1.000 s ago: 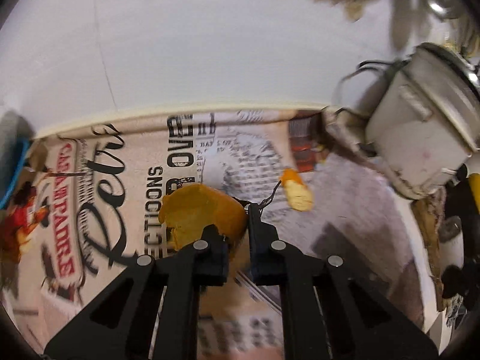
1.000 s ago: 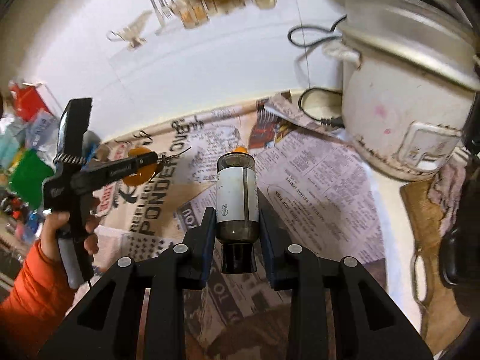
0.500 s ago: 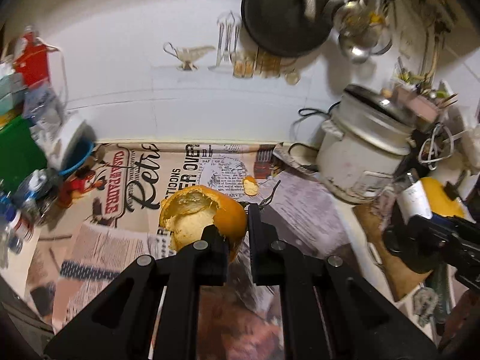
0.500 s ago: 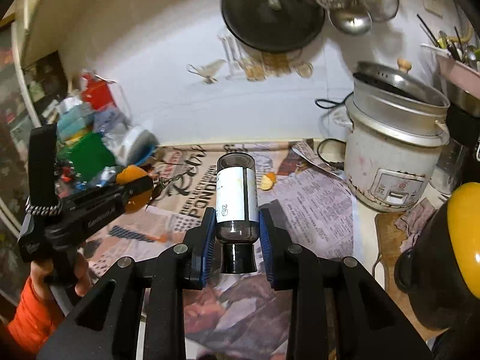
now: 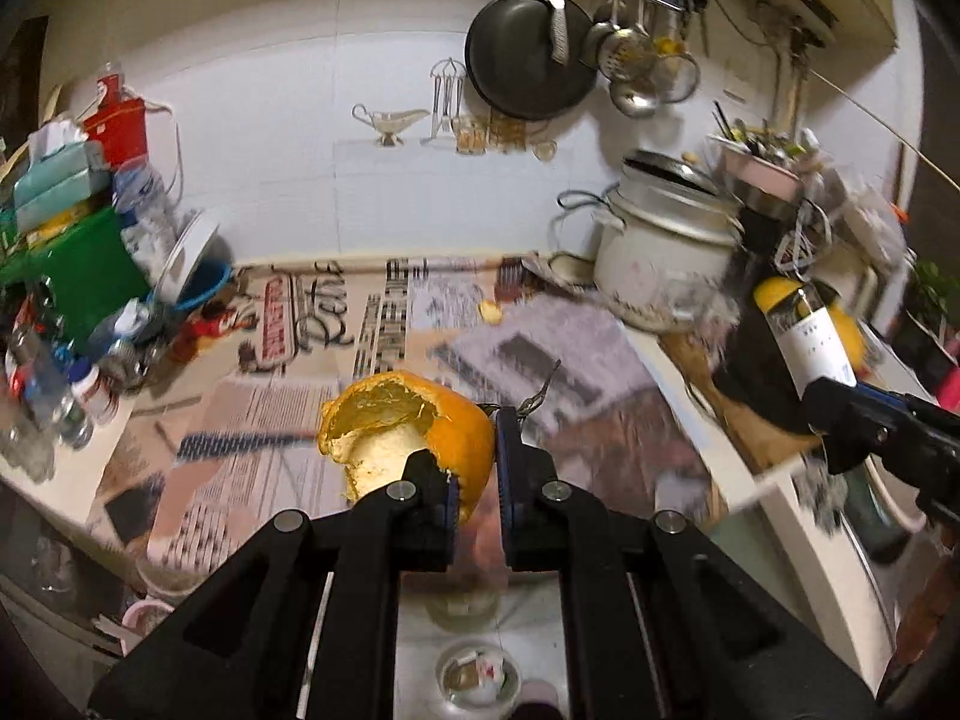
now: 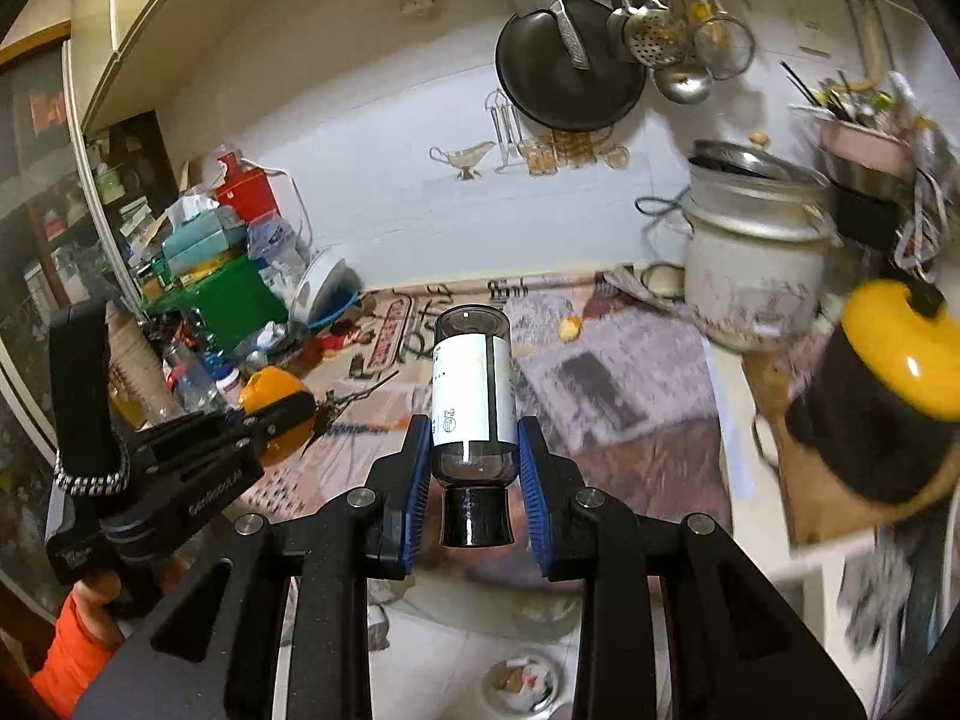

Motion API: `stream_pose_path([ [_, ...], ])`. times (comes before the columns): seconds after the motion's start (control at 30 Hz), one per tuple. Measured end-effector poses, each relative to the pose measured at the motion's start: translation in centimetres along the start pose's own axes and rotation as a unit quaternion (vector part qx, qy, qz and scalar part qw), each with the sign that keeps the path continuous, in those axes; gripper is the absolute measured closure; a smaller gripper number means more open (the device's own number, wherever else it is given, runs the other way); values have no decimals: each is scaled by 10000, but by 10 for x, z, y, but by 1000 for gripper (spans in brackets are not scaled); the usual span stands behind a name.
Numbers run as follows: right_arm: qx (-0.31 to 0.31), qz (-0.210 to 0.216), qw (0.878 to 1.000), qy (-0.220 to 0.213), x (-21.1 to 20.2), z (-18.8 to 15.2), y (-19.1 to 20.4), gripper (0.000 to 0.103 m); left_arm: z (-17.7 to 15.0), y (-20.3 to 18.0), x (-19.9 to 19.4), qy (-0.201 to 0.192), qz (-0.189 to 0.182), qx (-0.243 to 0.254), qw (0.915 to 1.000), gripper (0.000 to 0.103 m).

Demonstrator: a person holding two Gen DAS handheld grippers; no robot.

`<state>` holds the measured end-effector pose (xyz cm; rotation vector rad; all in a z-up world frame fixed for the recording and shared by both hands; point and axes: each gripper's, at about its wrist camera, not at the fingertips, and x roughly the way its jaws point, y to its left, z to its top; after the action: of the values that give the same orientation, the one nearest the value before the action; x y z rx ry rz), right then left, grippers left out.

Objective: Collect trash
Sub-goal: 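Carry the small bottle and orange peel down over the floor bin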

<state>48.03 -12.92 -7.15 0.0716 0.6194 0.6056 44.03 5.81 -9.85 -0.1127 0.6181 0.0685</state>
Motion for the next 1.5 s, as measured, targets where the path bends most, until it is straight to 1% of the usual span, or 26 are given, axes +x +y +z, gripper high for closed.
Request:
stream_pose_path([
  [0.07, 108, -65, 9999, 19, -15, -24, 17, 77, -23, 6, -21, 64, -111, -3, 9999, 94],
  [0.17, 249, -105, 9996, 109, -31, -52, 37, 77, -52, 15, -49, 269, -265, 13, 9993, 94],
  [0.23, 339, -99, 9992, 197, -40, -66, 49, 77, -64, 18, -67, 307, -324, 47, 9990, 94],
  [0.37, 329, -251, 9984, 375, -59, -84, 71, 77, -85, 22, -98, 397, -349, 53, 9986, 94],
  [0.53, 232, -356, 9976, 554, -73, -100, 88, 77, -108, 23, -114, 595, -493, -85, 9970, 94],
  [0.67, 239, -360, 9965, 718, -74, -117, 88, 77, -128, 20, -109, 796, -520, -170, 9953, 94],
  [0.8, 367, -305, 9943, 949, -59, -136, 75, 77, -154, 15, -84, 1118, -540, -255, 9919, 94],
  [0.9, 455, -275, 9921, 1140, -38, -156, 58, 77, -181, 11, -56, 1362, -486, -231, 9892, 94],
  [1.0, 624, -192, 9884, 1373, -7, -186, 35, 77, -214, 8, -21, 1619, -496, -306, 9851, 94],
  [1.03, 658, -169, 9876, 1418, 0, -192, 29, 77, -229, 7, -5, 1716, -521, -370, 9831, 94],
  [1.1, 751, -136, 9852, 1532, 22, -215, 14, 77, -251, 5, 17, 1802, -499, -430, 9814, 94],
  [1.2, 889, -130, 9815, 1689, 61, -255, -13, 77, -293, 4, 58, 1943, -439, -562, 9783, 94],
  [1.23, 905, -149, 9806, 1731, 74, -269, -21, 77, -311, 5, 76, 1997, -468, -674, 9764, 94],
  [1.27, 924, -168, 9796, 1779, 87, -284, -30, 77, -322, 7, 86, 2030, -528, -761, 9748, 94],
  [1.3, 938, -179, 9788, 1811, 96, -293, -36, 77, -335, 9, 101, 2079, -646, -900, 9718, 94],
  [1.33, 955, -198, 9777, 1859, 114, -311, -47, 77, -353, 12, 120, 2140, -804, -1074, 9676, 94],
  [1.4, 974, -244, 9758, 1943, 139, -336, -62, 77, -376, 15, 146, 2202, -948, -1200, 9634, 94],
  [1.47, 986, -294, 9735, 2044, 172, -368, -80, 77, -406, 17, 179, 2229, -924, -1135, 9638, 94],
  [1.5, 993, -298, 9729, 2066, 181, -377, -84, 77, -414, 17, 188, 2233, -903, -1080, 9645, 94],
])
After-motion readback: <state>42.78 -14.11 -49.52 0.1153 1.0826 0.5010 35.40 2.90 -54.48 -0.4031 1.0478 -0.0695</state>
